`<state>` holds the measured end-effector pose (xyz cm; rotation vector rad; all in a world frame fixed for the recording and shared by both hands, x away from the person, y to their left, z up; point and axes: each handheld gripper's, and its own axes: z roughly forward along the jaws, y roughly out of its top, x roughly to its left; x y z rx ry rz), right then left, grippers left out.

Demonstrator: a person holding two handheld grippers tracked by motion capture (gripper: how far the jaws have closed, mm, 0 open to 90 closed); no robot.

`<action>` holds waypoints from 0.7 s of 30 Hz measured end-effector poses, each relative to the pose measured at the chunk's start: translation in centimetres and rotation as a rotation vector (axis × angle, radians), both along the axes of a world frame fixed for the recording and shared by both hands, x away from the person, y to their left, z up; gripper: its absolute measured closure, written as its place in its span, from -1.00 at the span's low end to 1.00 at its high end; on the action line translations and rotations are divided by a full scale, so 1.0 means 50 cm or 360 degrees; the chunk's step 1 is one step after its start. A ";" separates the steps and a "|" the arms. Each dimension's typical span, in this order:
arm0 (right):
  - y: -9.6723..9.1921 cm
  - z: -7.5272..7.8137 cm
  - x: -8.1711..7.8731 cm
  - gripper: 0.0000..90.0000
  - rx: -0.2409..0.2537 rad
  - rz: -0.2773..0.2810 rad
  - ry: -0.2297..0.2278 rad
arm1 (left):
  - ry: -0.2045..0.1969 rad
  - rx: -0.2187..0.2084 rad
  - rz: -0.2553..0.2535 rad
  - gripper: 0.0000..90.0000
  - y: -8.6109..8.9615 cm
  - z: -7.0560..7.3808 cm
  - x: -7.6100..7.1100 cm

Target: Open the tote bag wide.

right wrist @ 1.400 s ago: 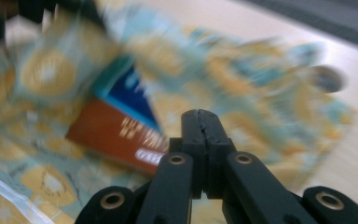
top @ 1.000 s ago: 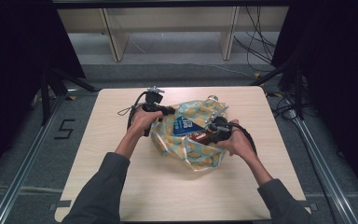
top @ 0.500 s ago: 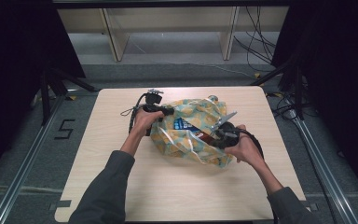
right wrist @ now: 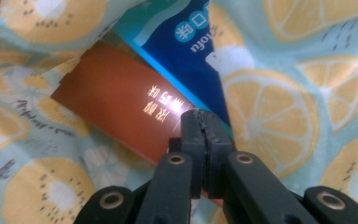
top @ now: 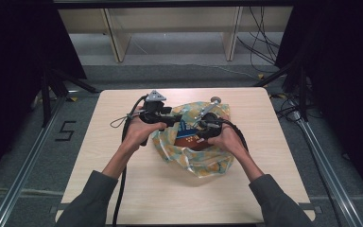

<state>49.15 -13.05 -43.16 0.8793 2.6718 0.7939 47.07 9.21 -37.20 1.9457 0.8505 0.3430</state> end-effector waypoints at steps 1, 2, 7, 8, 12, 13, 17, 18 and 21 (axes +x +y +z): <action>0.000 -0.002 0.004 1.00 -0.0013 -0.0004 -0.0008 | 0.0019 0.0032 -0.0032 0.06 -0.003 -0.001 -0.005; 0.000 -0.003 0.006 1.00 -0.0019 -0.0026 -0.0008 | 0.0053 0.0101 -0.0087 0.08 -0.015 -0.009 -0.012; -0.009 -0.006 0.036 1.00 -0.0077 -0.0135 -0.0026 | 0.0213 0.0262 -0.0387 0.65 -0.063 -0.083 -0.040; -0.015 -0.008 0.047 1.00 -0.0107 -0.0135 -0.0062 | 0.0229 0.0298 -0.0453 0.73 -0.064 -0.096 -0.051; -0.037 -0.011 0.083 1.00 -0.0065 -0.0317 -0.0040 | 0.0293 0.0351 -0.0600 0.83 -0.067 -0.150 -0.101; -0.043 -0.011 0.093 1.00 -0.0069 -0.0342 -0.0056 | 0.0314 0.0367 -0.0615 0.83 -0.068 -0.167 -0.115; -0.061 -0.015 0.126 1.00 -0.0041 -0.0425 -0.0057 | 0.0393 0.0513 -0.0656 0.84 -0.058 -0.225 -0.147; -0.065 -0.015 0.133 1.00 -0.0055 -0.0444 -0.0039 | 0.0404 0.0510 -0.0671 0.85 -0.056 -0.235 -0.150; -0.066 -0.017 0.142 1.00 -0.0043 -0.0486 0.0002 | 0.0381 0.0460 -0.0626 0.81 -0.047 -0.226 -0.150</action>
